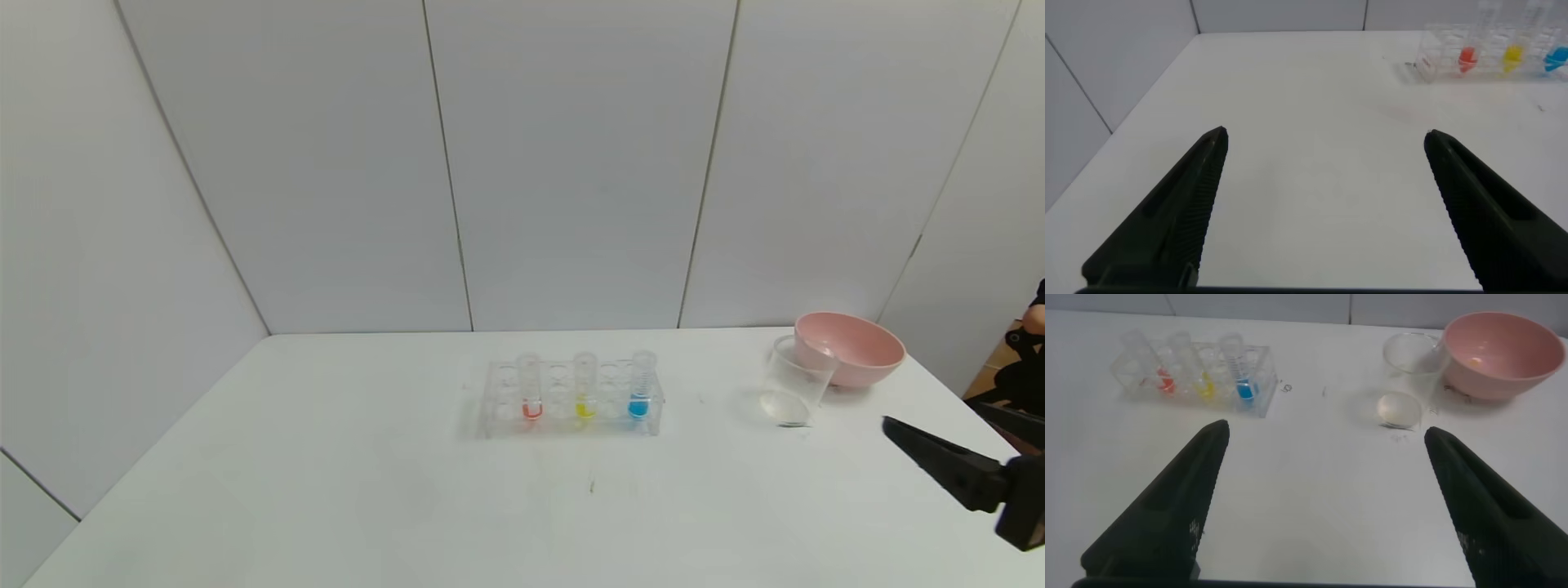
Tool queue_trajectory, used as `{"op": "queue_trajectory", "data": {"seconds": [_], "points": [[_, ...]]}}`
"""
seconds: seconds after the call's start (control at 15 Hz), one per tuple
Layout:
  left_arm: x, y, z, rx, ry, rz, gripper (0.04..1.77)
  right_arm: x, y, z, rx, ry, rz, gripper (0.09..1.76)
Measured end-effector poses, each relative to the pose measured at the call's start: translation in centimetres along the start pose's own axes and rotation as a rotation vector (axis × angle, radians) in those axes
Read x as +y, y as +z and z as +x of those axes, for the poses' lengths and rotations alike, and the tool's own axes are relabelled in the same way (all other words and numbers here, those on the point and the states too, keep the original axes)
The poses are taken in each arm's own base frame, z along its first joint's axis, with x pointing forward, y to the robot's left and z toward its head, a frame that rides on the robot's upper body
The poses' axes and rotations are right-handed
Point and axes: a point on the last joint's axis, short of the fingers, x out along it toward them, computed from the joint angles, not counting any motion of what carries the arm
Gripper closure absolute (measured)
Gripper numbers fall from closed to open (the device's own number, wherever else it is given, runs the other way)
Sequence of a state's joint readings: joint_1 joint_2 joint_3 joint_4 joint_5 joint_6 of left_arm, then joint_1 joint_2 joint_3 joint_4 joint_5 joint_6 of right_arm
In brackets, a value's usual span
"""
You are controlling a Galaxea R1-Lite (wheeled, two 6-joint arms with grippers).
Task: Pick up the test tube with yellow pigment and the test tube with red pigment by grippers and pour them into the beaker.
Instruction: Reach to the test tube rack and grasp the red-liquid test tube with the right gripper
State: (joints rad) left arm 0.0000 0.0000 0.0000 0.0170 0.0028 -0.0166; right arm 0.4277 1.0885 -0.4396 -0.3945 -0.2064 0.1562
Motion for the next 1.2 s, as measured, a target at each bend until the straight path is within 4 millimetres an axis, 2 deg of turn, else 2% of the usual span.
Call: {"op": "queue_trajectory", "data": {"seconds": [0.53, 0.93, 1.2], "points": [[0.0, 0.0, 0.0, 0.0, 0.0, 0.0, 0.09, 11.1, 1.3, 8.2, 0.092, 0.067, 0.053, 0.14], [0.0, 0.0, 0.0, 0.0, 0.0, 0.0, 0.09, 18.9, -1.7, 13.2, 0.145, 0.089, -0.009, 0.14], [0.0, 0.0, 0.0, 0.0, 0.0, 0.0, 0.09, 22.9, -2.9, 16.5, 0.144, 0.077, -0.033, 0.14]]}}
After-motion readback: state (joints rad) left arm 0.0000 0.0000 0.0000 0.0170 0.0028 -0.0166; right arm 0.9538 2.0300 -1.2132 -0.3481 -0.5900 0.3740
